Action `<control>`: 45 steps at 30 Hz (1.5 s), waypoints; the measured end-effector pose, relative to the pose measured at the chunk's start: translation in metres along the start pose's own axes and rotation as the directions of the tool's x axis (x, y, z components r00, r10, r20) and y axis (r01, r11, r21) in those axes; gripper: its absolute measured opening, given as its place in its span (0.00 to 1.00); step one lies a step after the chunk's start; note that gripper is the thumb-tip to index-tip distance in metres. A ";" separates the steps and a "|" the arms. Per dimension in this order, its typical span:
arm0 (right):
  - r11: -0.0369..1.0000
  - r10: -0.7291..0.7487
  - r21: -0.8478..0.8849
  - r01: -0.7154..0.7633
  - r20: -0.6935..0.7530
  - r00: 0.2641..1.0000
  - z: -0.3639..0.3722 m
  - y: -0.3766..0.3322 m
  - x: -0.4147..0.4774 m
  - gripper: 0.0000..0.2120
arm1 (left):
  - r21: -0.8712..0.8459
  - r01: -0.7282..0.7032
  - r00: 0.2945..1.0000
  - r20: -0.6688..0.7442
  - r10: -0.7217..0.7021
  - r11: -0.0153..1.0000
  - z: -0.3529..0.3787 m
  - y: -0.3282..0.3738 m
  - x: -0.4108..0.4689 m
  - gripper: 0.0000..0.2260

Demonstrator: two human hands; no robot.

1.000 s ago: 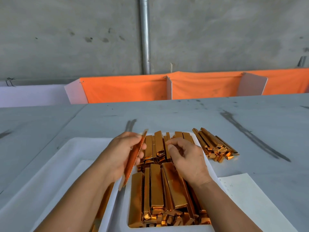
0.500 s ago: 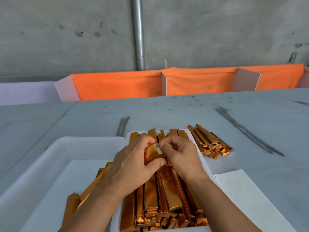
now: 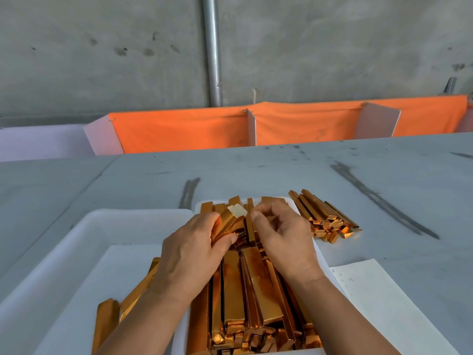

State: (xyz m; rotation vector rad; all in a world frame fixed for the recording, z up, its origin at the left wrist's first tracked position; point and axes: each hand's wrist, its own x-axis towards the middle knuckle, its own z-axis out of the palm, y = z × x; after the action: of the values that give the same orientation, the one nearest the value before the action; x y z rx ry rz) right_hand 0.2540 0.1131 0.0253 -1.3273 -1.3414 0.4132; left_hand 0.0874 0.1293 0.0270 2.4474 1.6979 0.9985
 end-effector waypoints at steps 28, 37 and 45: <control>0.979 0.134 0.106 -0.172 0.303 0.944 -0.001 -0.005 0.002 0.13 | 0.116 -0.148 0.988 -0.033 0.153 0.982 -0.002 0.011 -0.004 0.19; 0.928 0.167 0.293 -0.228 0.218 0.962 -0.004 -0.007 0.003 0.07 | 0.043 -0.145 0.988 -0.039 0.147 0.988 -0.002 0.013 -0.004 0.20; 0.967 0.083 0.226 -0.119 0.163 0.983 -0.002 -0.005 0.001 0.14 | 0.061 -0.144 0.988 -0.048 0.147 0.988 0.000 0.011 -0.004 0.20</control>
State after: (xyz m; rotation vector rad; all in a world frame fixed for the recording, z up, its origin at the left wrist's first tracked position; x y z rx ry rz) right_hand 0.2536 0.1120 0.0304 -1.1875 -1.3069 0.7344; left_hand 0.0957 0.1211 0.0285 2.6384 1.6038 1.0499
